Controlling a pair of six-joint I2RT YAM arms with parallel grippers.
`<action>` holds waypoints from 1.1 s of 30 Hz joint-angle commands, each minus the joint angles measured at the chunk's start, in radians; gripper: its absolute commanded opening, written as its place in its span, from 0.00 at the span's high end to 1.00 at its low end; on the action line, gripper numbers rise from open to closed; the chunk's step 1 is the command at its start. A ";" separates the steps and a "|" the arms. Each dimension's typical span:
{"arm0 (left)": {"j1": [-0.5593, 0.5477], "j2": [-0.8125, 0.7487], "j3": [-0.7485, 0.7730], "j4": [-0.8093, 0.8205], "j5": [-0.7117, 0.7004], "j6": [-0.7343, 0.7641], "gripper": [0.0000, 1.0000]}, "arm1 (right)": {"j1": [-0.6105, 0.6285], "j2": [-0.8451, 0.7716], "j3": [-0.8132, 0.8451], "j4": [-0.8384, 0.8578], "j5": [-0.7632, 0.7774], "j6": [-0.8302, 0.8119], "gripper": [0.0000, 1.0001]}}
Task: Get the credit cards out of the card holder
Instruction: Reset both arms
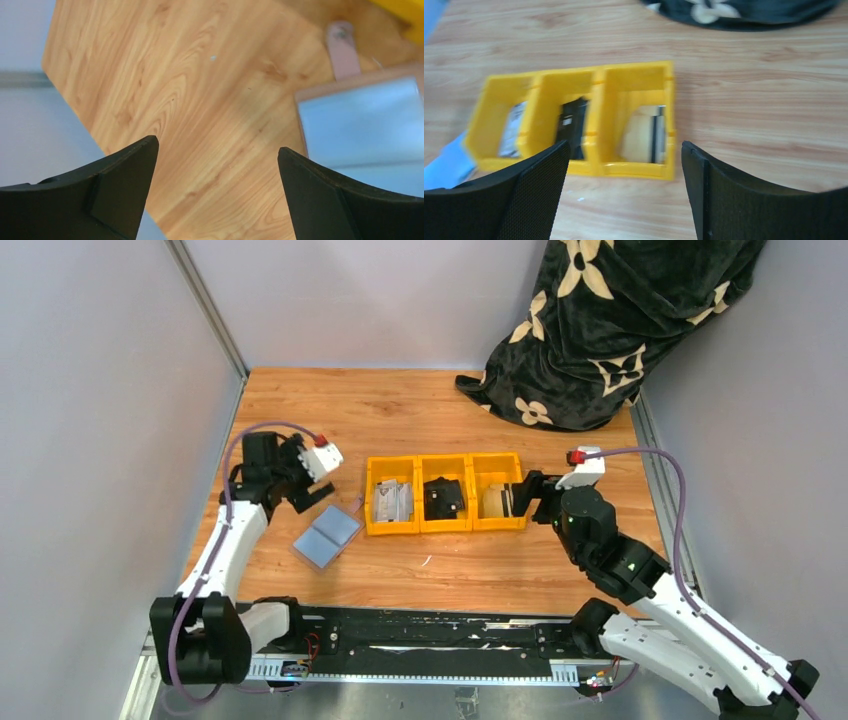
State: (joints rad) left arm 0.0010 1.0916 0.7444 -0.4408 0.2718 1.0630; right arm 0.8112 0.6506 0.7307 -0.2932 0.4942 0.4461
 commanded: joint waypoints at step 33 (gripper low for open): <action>0.120 0.210 -0.623 1.619 -0.053 -1.104 0.00 | -0.640 0.574 -0.522 1.188 0.259 -0.420 0.13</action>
State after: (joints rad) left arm 0.1696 1.2980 0.1581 0.9920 0.2993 -0.0380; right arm 0.1883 1.1614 0.2359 0.6773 0.7815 0.1120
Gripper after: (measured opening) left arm 0.997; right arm 0.863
